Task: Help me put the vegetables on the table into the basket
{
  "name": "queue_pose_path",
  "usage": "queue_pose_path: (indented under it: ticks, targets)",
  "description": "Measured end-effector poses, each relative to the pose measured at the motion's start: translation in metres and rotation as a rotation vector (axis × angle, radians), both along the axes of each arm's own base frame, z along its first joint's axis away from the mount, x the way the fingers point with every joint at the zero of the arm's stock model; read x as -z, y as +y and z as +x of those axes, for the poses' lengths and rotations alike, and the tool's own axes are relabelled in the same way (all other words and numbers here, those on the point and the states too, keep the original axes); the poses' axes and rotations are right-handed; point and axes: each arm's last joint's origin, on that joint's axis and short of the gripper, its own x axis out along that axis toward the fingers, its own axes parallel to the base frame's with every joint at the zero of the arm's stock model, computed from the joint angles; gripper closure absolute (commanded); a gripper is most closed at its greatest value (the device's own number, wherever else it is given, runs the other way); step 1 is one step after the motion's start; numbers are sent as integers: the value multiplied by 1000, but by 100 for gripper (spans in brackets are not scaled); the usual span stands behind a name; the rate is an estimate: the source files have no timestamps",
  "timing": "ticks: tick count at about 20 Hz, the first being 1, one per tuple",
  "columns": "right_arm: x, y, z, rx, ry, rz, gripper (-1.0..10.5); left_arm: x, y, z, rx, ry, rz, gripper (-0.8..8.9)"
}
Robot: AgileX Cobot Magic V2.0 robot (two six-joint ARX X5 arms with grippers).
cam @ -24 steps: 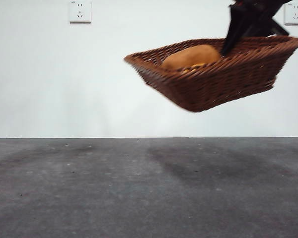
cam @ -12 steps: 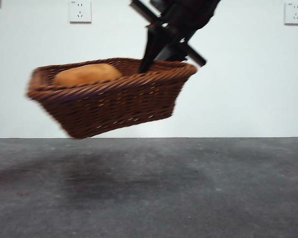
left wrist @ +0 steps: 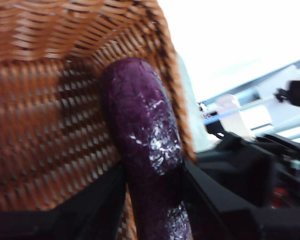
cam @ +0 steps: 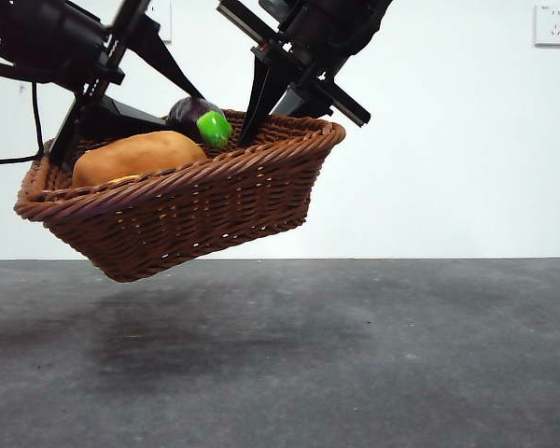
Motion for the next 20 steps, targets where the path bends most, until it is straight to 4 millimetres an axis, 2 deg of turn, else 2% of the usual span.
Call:
queue_pose_path:
  ticks: [2,3,5,10,16,20]
  targets:
    - [0,1,-1,-7,2,3,963,5,0,0,-24,35,27,805]
    - [0,1,-1,-8,2,2,963,7,0,-1,-25,53,36,720]
    - [0,2,-2,-12,4,0,963,7,0,-1,-27,57,38,464]
    - [1,1,-2,-17,14,-9,963,5,-2,-1,14,53,32,459]
    - [1,-2,-1,-24,16,-9,962,-24,-5,1,113,3,29,459]
    - [-7,-19,6,18,-4,2,962,-51,8,-12,126,-34,126,459]
